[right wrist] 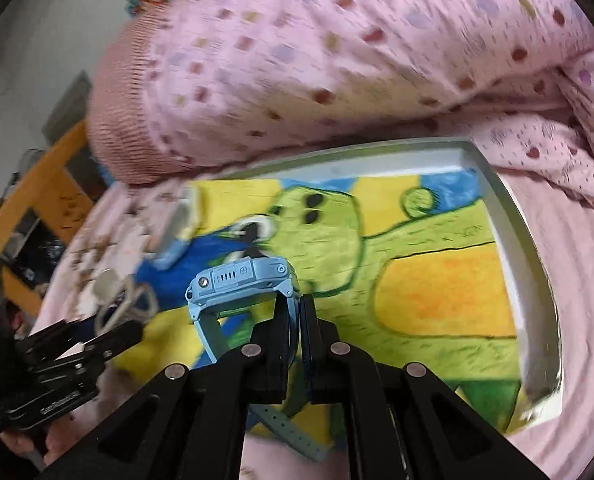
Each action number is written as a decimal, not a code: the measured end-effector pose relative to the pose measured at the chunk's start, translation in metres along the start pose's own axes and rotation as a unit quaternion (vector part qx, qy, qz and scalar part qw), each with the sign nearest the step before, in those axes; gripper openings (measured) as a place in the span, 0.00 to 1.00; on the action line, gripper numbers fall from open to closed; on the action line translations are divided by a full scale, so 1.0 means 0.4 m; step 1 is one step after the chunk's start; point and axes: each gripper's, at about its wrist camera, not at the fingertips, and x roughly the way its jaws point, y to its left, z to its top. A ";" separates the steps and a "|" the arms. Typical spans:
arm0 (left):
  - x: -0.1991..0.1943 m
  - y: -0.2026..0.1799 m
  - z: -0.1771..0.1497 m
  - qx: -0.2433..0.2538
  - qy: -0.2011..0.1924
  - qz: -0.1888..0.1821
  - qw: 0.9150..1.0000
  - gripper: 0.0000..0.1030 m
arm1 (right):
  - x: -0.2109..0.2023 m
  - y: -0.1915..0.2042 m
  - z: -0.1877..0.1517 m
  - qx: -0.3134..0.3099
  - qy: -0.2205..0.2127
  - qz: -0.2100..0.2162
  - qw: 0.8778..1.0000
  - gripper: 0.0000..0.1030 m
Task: Organize jewelry
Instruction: 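Carry buckle and watch into the grey tray and open both tools to release them, then withdraw both tools from the tray toward the remaining jewelry, then grasp the red string bracelet with the left tool while the right tool grasps the black bead necklace, then carry bracelet and necklace into the tray and open both tools to release them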
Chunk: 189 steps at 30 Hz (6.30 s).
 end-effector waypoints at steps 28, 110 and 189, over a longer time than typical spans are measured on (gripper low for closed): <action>-0.210 -0.091 -0.051 -0.028 -0.080 0.011 0.996 0.92 | -0.296 -0.020 -0.121 -0.009 -0.111 0.011 0.994 0.90; -0.181 -0.288 -0.484 0.171 0.027 -0.064 0.983 0.06 | -0.254 -0.091 -0.471 -0.104 0.030 -0.018 0.994 0.11; -0.020 -0.182 -0.001 -0.003 -0.029 -0.055 0.998 0.69 | -0.177 -0.143 -0.084 -0.040 -0.057 -0.039 0.997 0.65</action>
